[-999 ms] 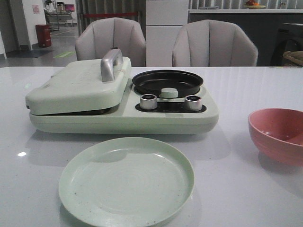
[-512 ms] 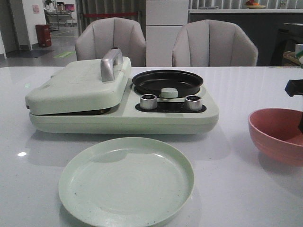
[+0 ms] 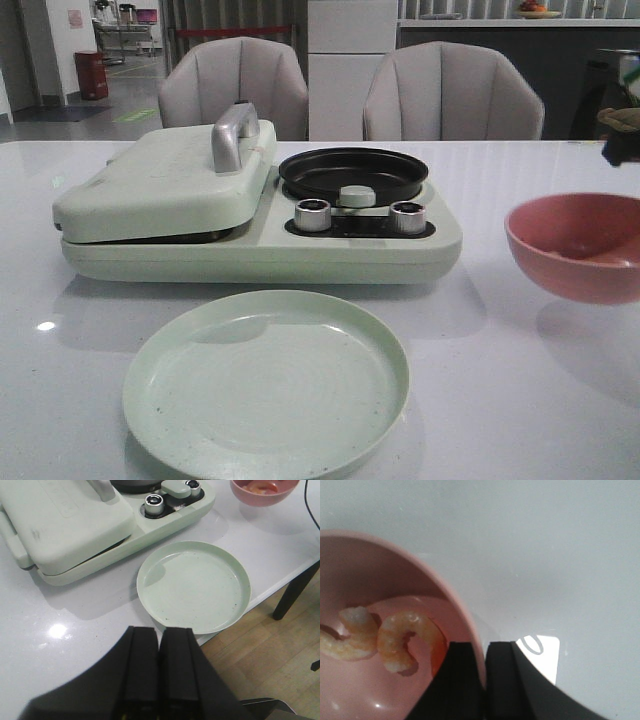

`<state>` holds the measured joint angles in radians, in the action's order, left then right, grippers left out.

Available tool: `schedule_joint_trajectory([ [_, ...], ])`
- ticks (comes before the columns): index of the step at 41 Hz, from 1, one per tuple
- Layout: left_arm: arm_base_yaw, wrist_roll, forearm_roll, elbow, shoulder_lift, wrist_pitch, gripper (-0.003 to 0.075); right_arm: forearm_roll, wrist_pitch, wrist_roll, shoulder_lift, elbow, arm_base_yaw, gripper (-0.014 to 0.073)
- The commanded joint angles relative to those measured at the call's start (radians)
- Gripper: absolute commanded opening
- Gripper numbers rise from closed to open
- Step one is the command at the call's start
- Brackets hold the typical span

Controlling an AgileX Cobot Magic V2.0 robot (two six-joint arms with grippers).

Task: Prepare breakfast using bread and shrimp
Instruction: 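Lift the pink bowl over the frying pan and tip the shrimp in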

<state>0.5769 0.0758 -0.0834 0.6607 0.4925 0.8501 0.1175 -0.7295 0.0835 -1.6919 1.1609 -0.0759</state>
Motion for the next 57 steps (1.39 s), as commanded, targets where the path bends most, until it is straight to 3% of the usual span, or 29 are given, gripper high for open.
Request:
schedule_joint_trajectory([
  [1, 0.005, -0.009, -0.013, 0.026, 0.003, -0.071, 0.0102, -0.004, 0.012, 0.005, 0.093, 0.112, 0.046, 0.0047],
  [5, 0.005, -0.009, -0.013, 0.026, 0.003, -0.071, 0.0102, -0.055, -0.004, 0.005, 0.111, 0.223, 0.108, 0.0047],
  [11, 0.005, -0.009, -0.031, 0.026, 0.003, -0.070, 0.0102, -0.243, -0.021, -0.047, 0.096, 0.400, 0.242, 0.0047],
  [24, 0.005, -0.009, -0.056, 0.026, 0.003, -0.058, 0.0102, -0.974, -0.074, -0.433, -0.047, 0.641, 0.535, 0.0047],
  [41, 0.005, -0.009, -0.081, 0.026, 0.003, -0.058, 0.0102, -1.651, -0.167, -0.696, -0.279, 0.694, 0.672, 0.0047],
  [50, 0.005, -0.009, -0.081, 0.026, 0.003, -0.058, 0.0102, -1.916, -0.280, -0.719, -0.385, 0.694, 0.703, 0.0047],
  [57, 0.005, -0.009, -0.081, 0.026, 0.003, -0.058, 0.0102, -1.930, -0.300, -0.712, -0.433, 0.698, 0.723, 0.0047],
])
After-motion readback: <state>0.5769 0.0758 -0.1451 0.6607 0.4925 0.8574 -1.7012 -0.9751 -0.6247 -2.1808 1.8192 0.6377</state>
